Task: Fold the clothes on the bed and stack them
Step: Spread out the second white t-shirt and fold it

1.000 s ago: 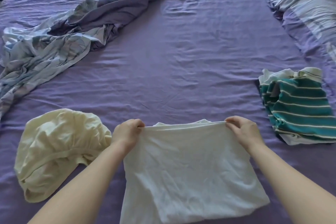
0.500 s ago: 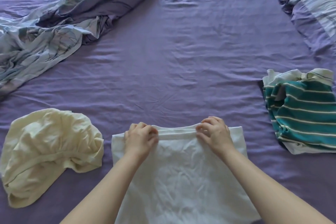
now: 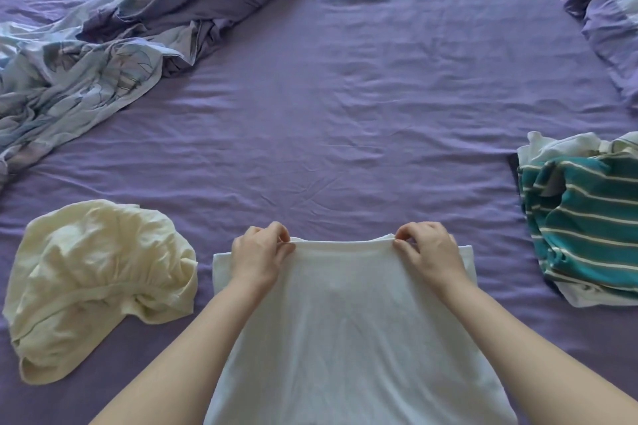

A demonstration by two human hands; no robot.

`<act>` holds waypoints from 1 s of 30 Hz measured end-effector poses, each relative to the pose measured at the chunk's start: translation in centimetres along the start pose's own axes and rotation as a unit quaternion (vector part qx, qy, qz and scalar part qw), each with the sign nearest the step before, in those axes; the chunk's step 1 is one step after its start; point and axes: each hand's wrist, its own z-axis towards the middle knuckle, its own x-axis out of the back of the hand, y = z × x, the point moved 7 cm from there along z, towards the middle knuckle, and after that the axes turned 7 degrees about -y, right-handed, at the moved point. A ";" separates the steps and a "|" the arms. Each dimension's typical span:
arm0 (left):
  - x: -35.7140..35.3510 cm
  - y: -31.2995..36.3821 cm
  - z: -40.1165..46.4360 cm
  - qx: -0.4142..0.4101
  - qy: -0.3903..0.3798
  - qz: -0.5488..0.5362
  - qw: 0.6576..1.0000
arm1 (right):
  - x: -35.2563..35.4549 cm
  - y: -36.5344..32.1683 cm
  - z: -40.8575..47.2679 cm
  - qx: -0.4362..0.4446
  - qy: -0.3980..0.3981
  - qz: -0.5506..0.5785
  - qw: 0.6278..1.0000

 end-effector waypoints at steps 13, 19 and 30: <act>-5.5 2.3 -10.4 -0.143 0.049 0.134 0.979 | -5.5 -1.8 -9.0 0.155 0.012 -0.193 0.969; -6.5 -1.3 -7.0 -0.061 -0.072 0.237 0.967 | -6.3 0.4 -3.7 0.079 -0.073 -0.247 0.963; -9.4 9.2 -15.8 -0.178 -0.098 0.176 0.963 | -4.7 1.5 -14.2 0.047 -0.052 -0.216 0.974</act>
